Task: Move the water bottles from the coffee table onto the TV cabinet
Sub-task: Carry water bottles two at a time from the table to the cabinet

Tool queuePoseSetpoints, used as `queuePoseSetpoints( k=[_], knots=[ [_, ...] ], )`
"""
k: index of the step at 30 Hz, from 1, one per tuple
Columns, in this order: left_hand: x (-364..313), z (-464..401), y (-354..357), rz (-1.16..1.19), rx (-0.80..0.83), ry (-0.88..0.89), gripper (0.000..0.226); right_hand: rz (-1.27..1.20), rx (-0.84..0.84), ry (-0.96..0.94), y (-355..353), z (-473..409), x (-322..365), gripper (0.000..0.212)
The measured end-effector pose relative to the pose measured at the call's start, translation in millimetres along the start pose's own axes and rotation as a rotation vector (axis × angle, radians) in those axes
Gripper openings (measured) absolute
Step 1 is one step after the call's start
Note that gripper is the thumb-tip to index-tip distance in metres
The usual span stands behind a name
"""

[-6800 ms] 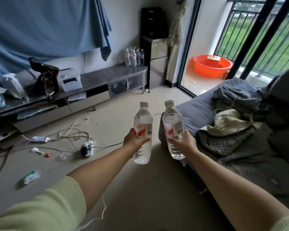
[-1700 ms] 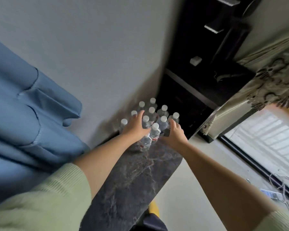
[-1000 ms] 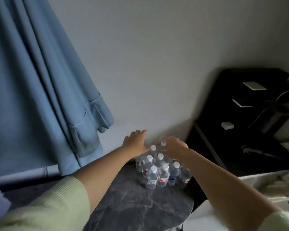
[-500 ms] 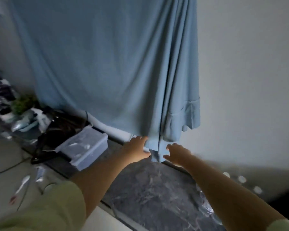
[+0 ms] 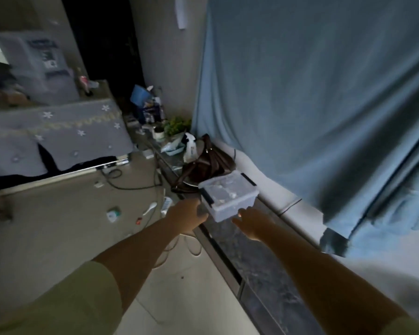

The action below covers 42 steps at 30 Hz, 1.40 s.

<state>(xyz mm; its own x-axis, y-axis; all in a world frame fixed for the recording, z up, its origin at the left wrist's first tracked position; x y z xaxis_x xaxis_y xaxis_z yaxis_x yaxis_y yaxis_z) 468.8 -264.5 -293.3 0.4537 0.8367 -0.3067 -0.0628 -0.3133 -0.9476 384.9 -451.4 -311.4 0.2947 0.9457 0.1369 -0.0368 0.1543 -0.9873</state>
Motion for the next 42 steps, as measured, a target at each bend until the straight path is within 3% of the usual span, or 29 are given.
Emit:
queuePoseSetpoints(
  k=[9, 18, 27, 35, 42],
  knots=[
    [171.9, 78.3, -64.0, -0.172, -0.057, -0.165, 0.048, 0.032, -0.004, -0.261, 17.7, -4.3, 204.3, 0.058],
    [349.8, 195.8, -133.2, -0.197, -0.087, -0.630, 0.053, 0.138, 0.063, -0.650, 55.6, -0.9, 419.4, 0.055],
    [441.7, 277.2, -190.0, -0.238, -0.212, -0.995, 0.048, 0.087, -0.028, -1.062, 70.0, 6.9, 589.3, 0.055],
    [480.6, 313.8, -213.5, -0.350, -0.263, -1.138, 0.055, 0.022, -0.024, -1.302, 85.0, 25.4, 694.0, 0.054],
    [537.2, 343.8, -232.7, -0.411, -0.260, -1.199, 0.056, 0.057, 0.007, -1.392, 99.8, 39.4, 776.3, 0.054]
  ],
)
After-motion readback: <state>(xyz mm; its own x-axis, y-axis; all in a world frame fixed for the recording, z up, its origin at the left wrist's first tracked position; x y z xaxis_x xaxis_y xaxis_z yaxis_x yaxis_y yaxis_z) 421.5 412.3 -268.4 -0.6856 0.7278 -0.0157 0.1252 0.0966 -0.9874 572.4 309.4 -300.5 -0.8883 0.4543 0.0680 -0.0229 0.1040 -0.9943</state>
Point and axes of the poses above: each hand's wrist, its own z-axis away from the middle knuckle, its own y-axis out of the palm, x = y × z, the point moved 1 cm from there along -z, towards the middle knuckle, and after that the axes turned 14 degrees about -x, right-handed, at the moved point
